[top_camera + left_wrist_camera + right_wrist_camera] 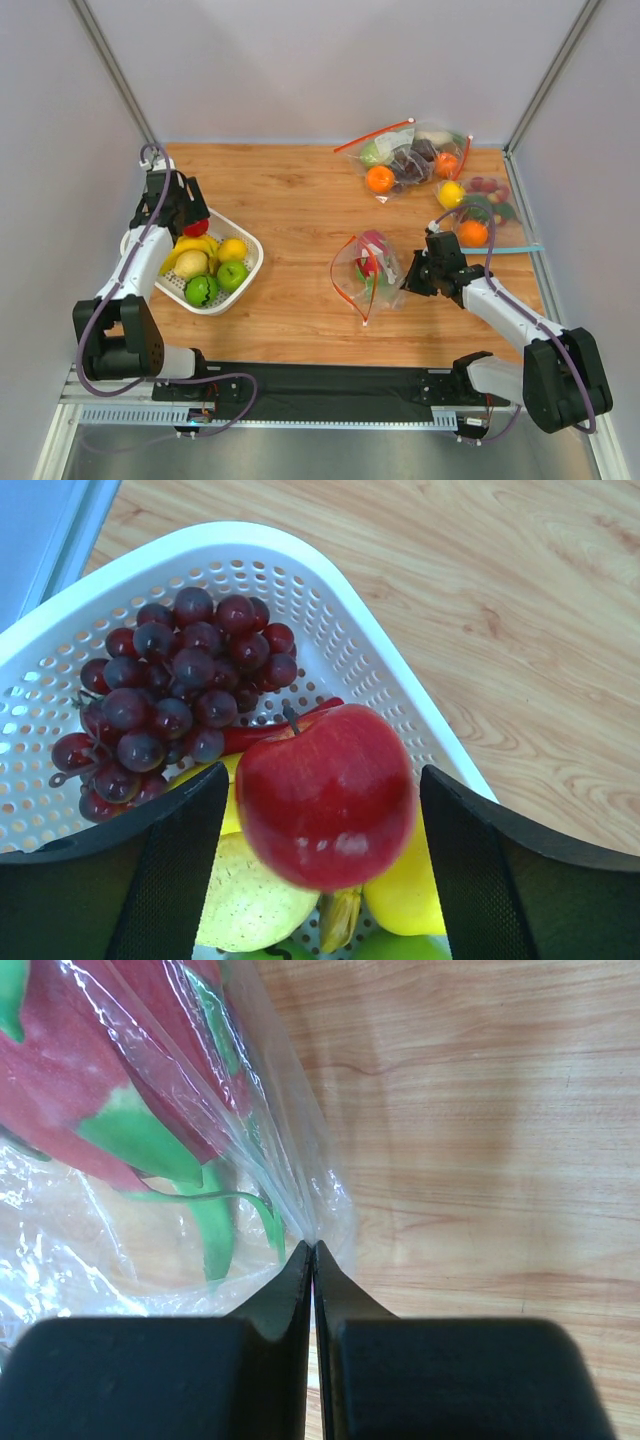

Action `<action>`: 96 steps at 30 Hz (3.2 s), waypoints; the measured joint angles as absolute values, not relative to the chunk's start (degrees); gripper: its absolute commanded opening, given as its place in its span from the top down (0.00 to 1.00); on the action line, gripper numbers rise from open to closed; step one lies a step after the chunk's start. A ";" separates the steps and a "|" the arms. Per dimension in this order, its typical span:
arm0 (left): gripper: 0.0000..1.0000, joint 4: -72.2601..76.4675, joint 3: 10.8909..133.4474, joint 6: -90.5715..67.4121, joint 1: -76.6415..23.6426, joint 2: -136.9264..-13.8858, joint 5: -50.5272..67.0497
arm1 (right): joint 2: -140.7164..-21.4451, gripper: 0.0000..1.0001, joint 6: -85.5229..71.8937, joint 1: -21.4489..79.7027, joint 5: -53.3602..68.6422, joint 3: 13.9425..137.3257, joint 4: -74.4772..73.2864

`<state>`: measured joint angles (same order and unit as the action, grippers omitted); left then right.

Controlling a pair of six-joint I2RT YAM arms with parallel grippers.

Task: Open the zip-top bag and remove the fake food

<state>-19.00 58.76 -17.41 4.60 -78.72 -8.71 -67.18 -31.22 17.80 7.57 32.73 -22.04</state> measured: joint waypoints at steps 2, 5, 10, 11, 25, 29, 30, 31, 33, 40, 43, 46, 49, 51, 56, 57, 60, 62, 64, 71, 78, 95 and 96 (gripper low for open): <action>0.10 -18.94 58.76 -17.39 4.64 -78.70 -9.50 | -67.18 1.00 -31.22 17.80 7.60 32.73 -22.04; 0.01 -18.59 58.76 -16.91 4.64 -78.28 -10.44 | -67.18 1.00 -31.22 17.80 7.64 32.73 -22.04; 0.01 -18.63 58.78 -16.23 4.51 -77.36 -10.15 | -67.20 1.00 -31.22 17.80 7.68 32.73 -22.02; 0.01 -18.63 58.78 -16.08 4.21 -76.82 -10.11 | -67.20 1.00 -31.22 17.80 7.70 32.73 -22.02; 0.07 -14.55 55.51 -14.35 -34.15 -64.36 -4.05 | -67.20 1.00 -31.22 17.80 7.88 32.73 -22.04; 0.23 -12.82 52.47 -17.87 -44.73 -64.84 1.15 | -67.20 1.00 -31.22 17.80 7.90 32.75 -22.06; 0.26 -12.45 51.96 -18.87 -46.52 -65.19 2.26 | -67.20 1.00 -31.22 17.80 7.88 32.75 -22.09; 0.32 -11.94 51.55 -20.01 -47.72 -65.58 3.31 | -67.20 1.00 -31.22 17.80 7.88 32.77 -22.11; 0.34 -10.37 50.87 -22.50 -49.15 -66.57 5.02 | -67.20 1.00 -31.20 17.80 7.88 32.82 -22.13; 0.51 -3.14 51.00 -29.41 -50.00 -75.68 9.13 | -67.20 1.00 -31.22 17.80 7.99 32.86 -22.17; 0.52 -1.15 53.91 -31.24 -50.92 -83.40 10.33 | -67.18 1.00 -31.22 17.80 8.01 32.86 -22.22; 0.52 -0.54 57.98 -32.23 -51.99 -90.19 10.44 | -67.11 1.00 -31.22 17.80 8.01 32.86 -22.26; 0.50 -1.10 61.45 -32.91 -52.49 -94.89 9.50 | -66.52 1.00 -31.20 17.80 8.03 32.86 -22.46; 0.50 -1.89 63.00 -33.04 -52.62 -96.57 7.88 | -65.95 1.00 -31.22 17.80 8.03 32.86 -22.57; 0.48 -3.62 63.61 -33.12 -52.95 -97.34 1.91 | -65.04 1.00 -31.22 17.80 8.10 32.82 -22.63; 0.48 -3.95 63.61 -33.12 -53.06 -97.34 0.89 | -65.04 1.00 -31.22 17.80 8.12 32.82 -22.61; 0.48 -4.25 63.59 -33.12 -53.30 -97.60 -1.54 | -65.04 1.00 -31.22 17.80 8.49 32.64 -22.48; 0.48 -3.97 63.59 -33.10 -53.39 -98.28 -2.52 | -65.04 1.00 -31.22 17.80 8.64 32.64 -22.46; 0.49 -3.90 63.59 -33.10 -53.52 -99.61 -3.64 | -65.04 1.00 -31.22 17.80 8.71 32.62 -22.44; 0.51 -3.88 63.59 -32.93 -53.60 -103.66 -6.87 | -65.34 1.00 -31.22 17.80 9.43 32.62 -22.20; 0.50 -1.06 63.59 -32.91 -53.60 -105.32 -7.88 | -66.63 1.00 -31.20 17.80 10.15 32.62 -21.54; 0.61 2.48 67.59 -32.75 -53.65 -112.29 -8.36 | -68.75 1.00 -31.20 17.80 12.29 32.62 -19.57; 0.64 2.66 68.03 -32.67 -53.65 -112.68 -8.47 | -68.88 1.00 -31.20 17.80 12.58 32.60 -19.33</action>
<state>2.66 68.03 -32.67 -53.65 -112.68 -8.47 -68.88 -31.20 17.80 12.58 32.60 -19.33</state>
